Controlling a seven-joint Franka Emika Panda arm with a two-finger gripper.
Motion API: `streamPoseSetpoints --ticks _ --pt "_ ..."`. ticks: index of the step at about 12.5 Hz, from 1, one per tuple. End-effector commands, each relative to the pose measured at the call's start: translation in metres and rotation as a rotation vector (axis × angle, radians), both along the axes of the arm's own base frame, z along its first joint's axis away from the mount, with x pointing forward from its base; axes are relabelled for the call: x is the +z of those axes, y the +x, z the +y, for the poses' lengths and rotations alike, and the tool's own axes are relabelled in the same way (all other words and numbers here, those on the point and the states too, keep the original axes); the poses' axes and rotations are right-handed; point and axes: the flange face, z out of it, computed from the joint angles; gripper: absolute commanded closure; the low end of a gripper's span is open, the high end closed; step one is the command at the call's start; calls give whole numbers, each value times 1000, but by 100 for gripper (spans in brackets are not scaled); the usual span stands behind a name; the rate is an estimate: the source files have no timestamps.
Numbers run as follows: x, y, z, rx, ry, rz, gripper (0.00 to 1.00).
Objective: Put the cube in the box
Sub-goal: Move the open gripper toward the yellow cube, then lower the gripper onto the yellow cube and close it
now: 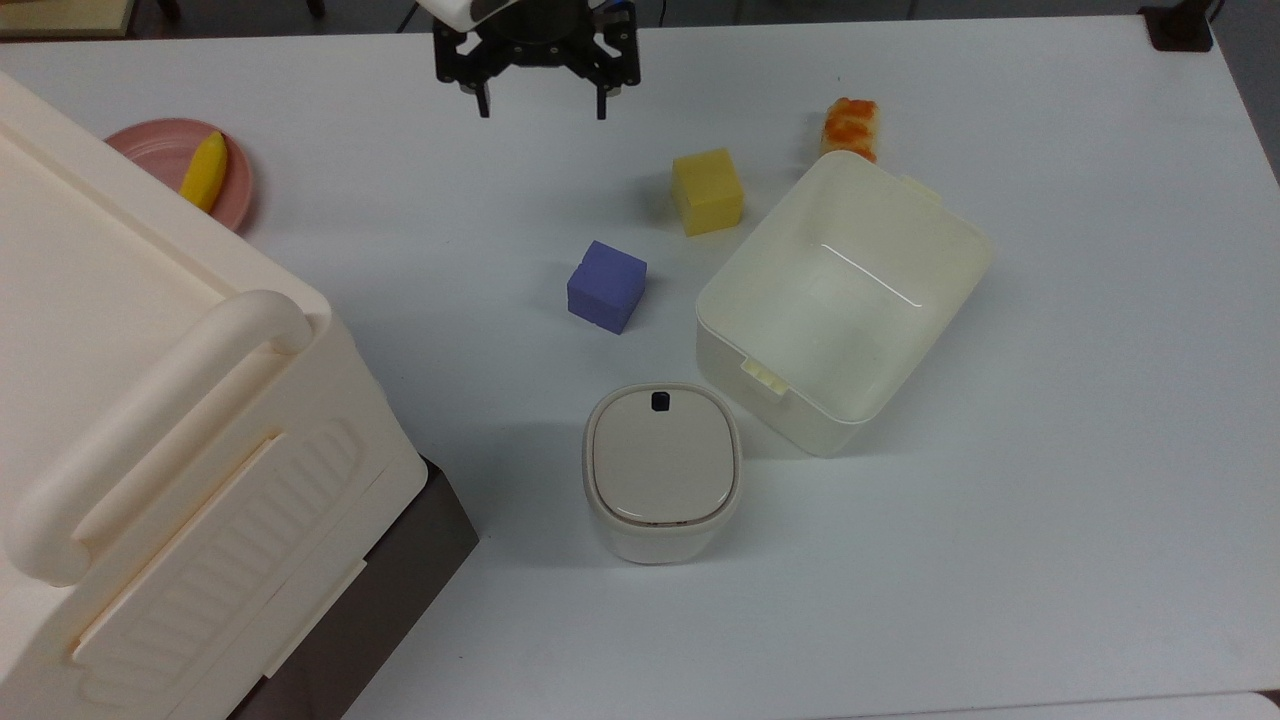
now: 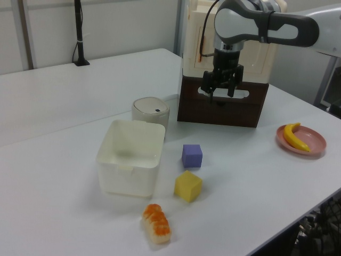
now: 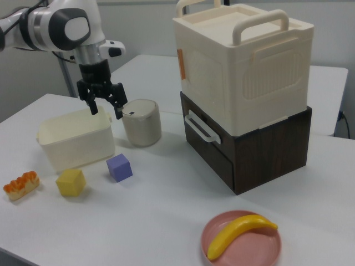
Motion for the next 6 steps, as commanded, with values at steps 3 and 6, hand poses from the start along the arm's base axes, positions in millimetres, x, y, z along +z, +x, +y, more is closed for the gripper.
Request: streamPoseSetpoints --ticks 3,6 --pt "-20 -22 68 183 6 87 0" --pt "-54 -39 115 269 -1 124 0"
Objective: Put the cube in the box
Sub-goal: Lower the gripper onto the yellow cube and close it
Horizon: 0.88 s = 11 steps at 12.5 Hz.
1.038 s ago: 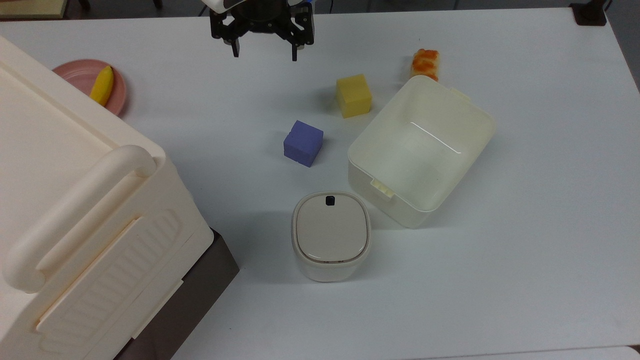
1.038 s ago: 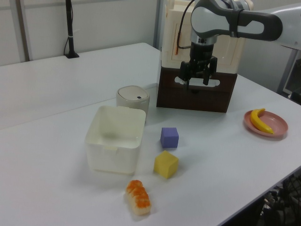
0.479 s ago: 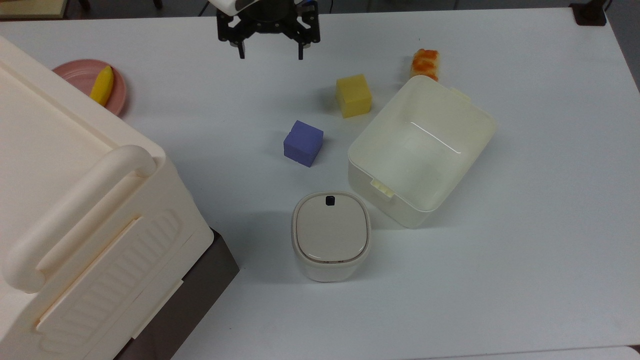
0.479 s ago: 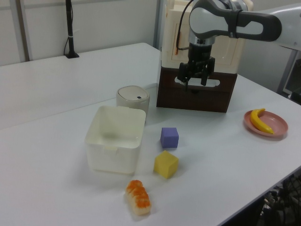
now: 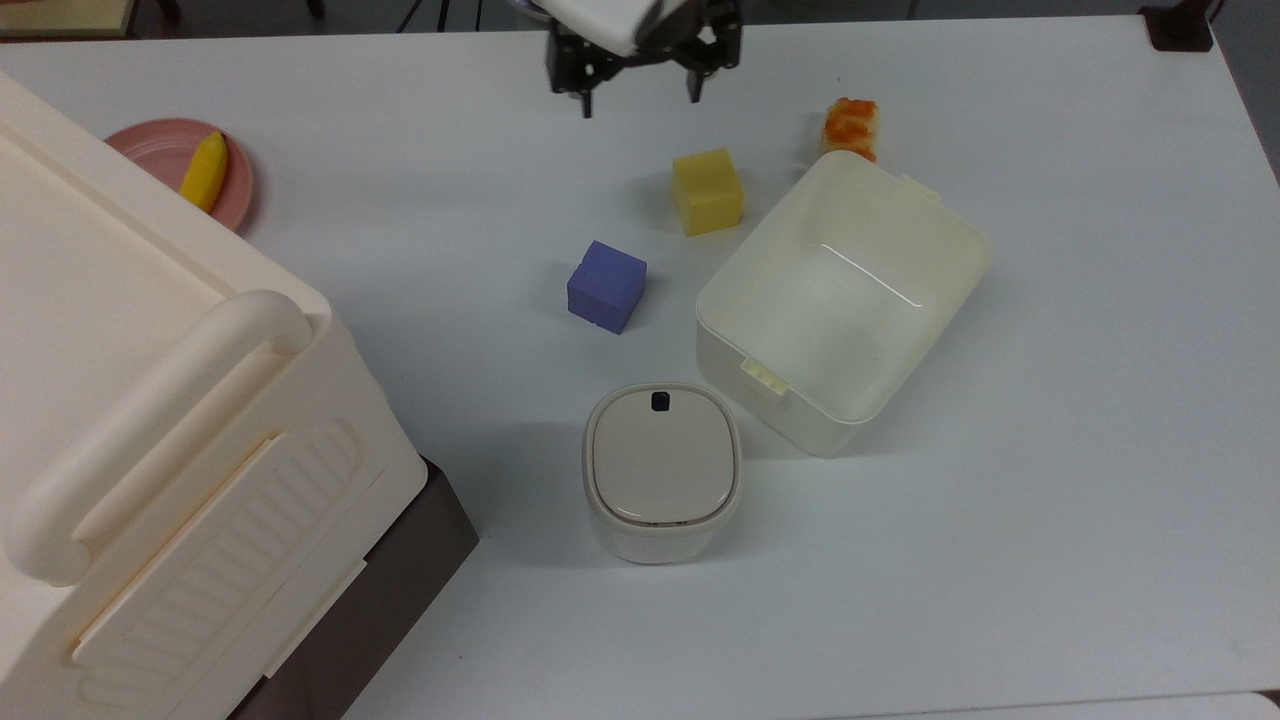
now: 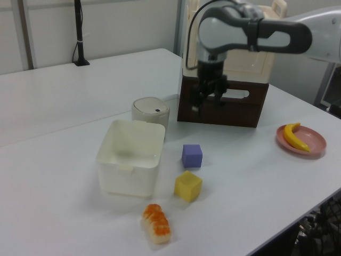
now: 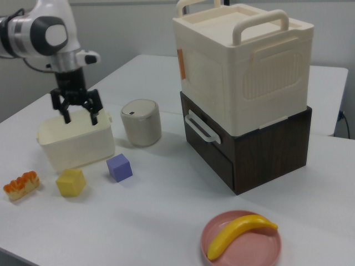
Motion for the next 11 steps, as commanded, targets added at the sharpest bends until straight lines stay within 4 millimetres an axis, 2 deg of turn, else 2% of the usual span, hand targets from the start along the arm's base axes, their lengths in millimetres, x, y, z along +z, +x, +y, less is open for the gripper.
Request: streamPoseSetpoints --ticks 1,2,4,5,9,11 --pt "-41 -25 44 99 6 36 0" --pt "-64 -35 57 126 8 24 0" --pt "-112 -46 67 154 8 2 0" --pt "-129 -53 74 174 2 10 0" --pt "-159 -66 81 202 -6 25 0" --pt "-187 -64 87 199 -15 23 0"
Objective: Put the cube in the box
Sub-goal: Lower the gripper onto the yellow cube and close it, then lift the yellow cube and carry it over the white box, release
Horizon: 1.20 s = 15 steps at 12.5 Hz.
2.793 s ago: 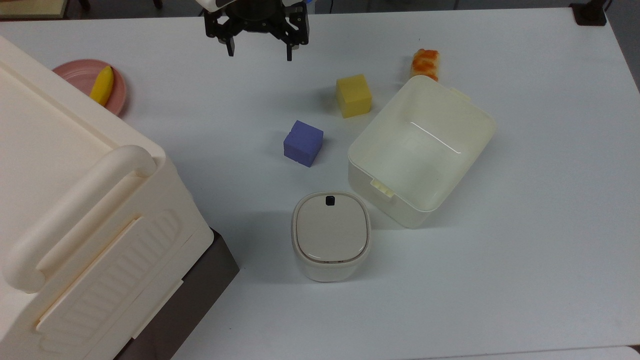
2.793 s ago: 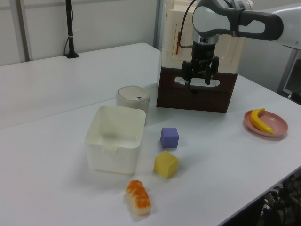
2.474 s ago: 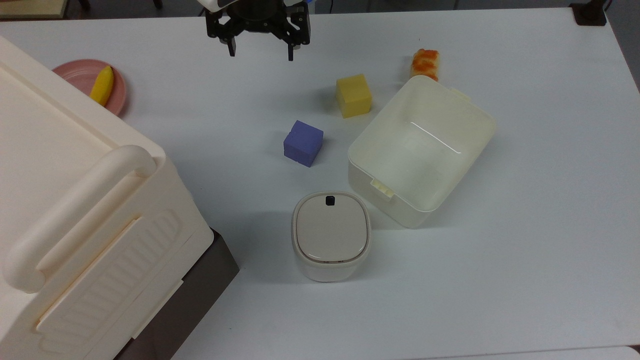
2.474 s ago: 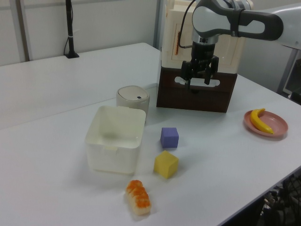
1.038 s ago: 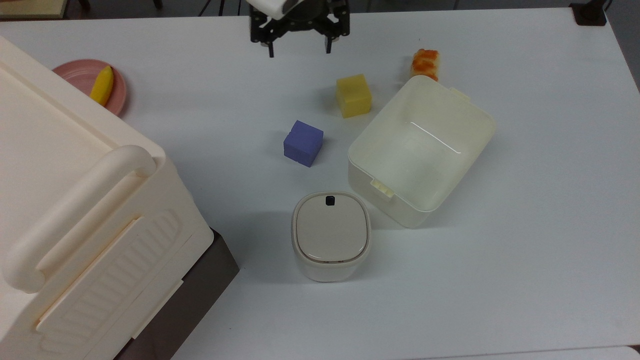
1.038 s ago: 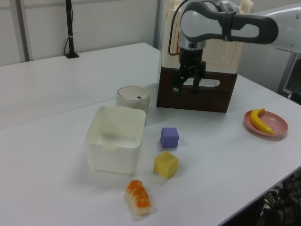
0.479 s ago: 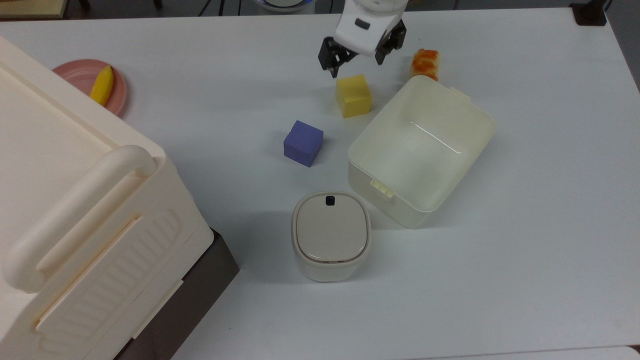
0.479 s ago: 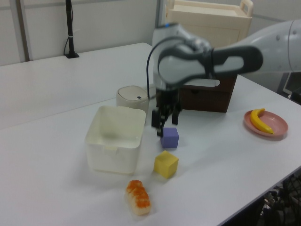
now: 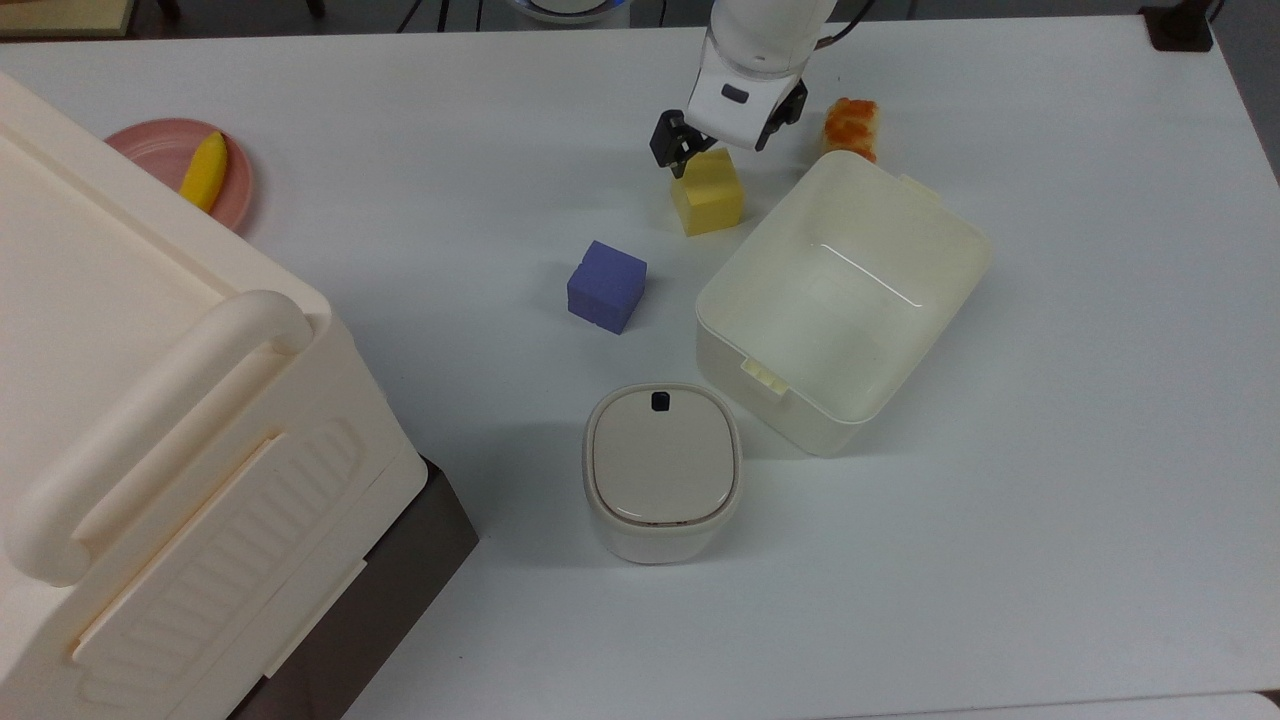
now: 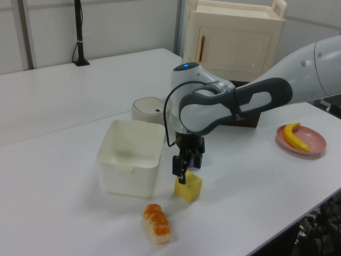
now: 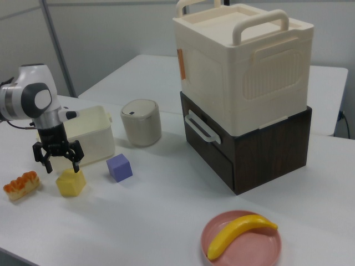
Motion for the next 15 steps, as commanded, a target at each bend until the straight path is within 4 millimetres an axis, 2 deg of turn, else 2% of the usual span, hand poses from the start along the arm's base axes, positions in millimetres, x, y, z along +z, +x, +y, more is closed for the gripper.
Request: streamPoseSetpoints --ticks 1,2,3,4,5,6,8,12,13,15 --pt "-35 -1 0 14 -25 -15 0" --pt "-42 1 -3 14 -42 -13 11" --pt "-42 1 -2 14 -50 -16 35" --pt "-40 1 -1 12 -50 -20 79" --pt "-32 -1 0 14 -49 -25 98" --pt "-15 -3 -1 12 -52 -26 99" --pt "37 -4 -6 20 -44 -27 100" --pt "159 34 -7 -94 105 -97 100" --pt "175 45 1 -158 147 -129 100" --pt "187 76 22 -296 175 -184 100"
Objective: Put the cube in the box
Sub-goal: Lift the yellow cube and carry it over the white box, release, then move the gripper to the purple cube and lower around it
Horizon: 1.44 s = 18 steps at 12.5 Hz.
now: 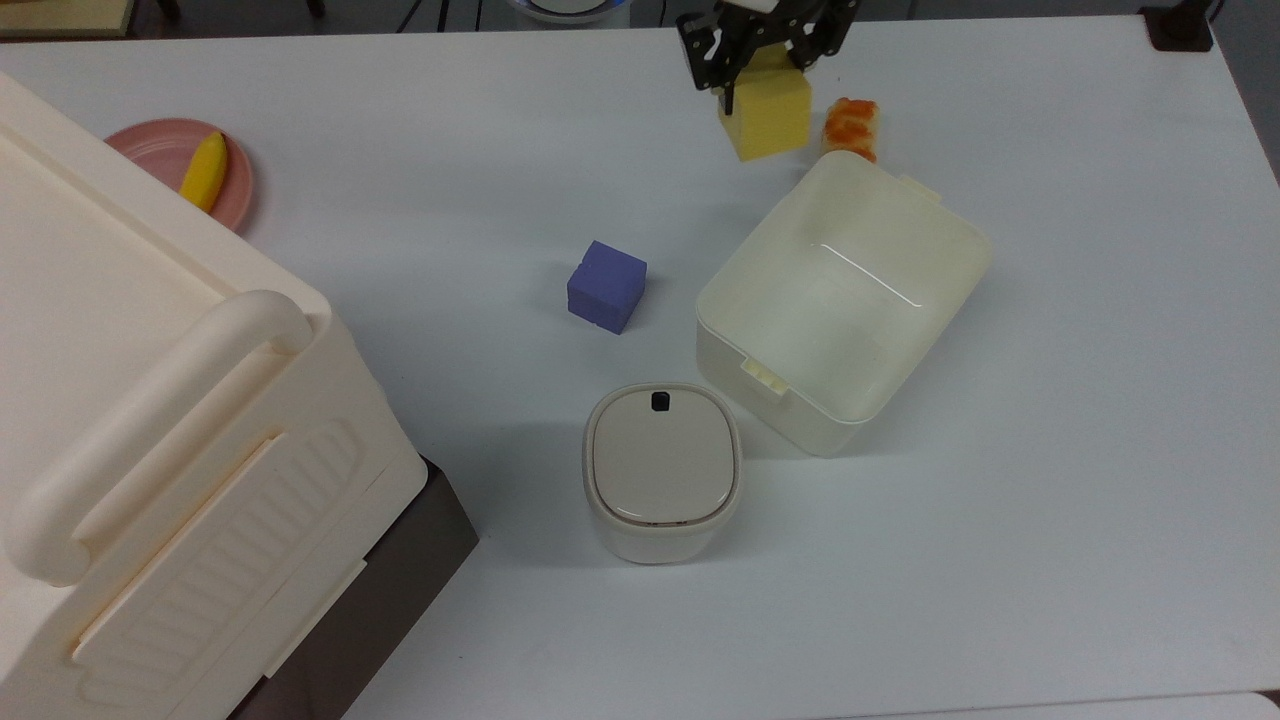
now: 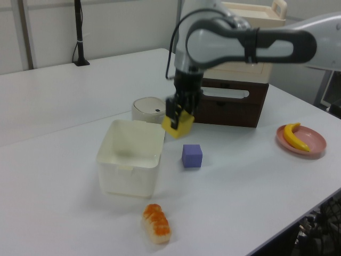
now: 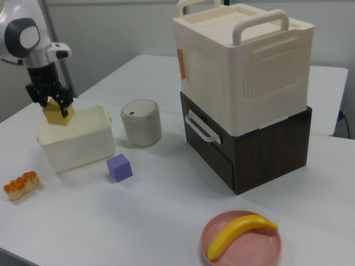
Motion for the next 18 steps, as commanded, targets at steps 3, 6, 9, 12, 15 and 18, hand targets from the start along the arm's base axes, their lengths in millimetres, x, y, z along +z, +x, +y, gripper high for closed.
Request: streamPoseSetpoints --ticks 3,6,9,12,15,18 --pt "-53 62 67 -258 36 -26 93" --pt "-95 80 77 -383 -9 -49 0" --pt "-91 78 77 -383 -20 -59 0" --pt "-47 65 43 -379 -55 -35 0" --pt "-35 57 -46 -379 -106 66 0" --pt "-77 66 -121 -488 -122 84 0"
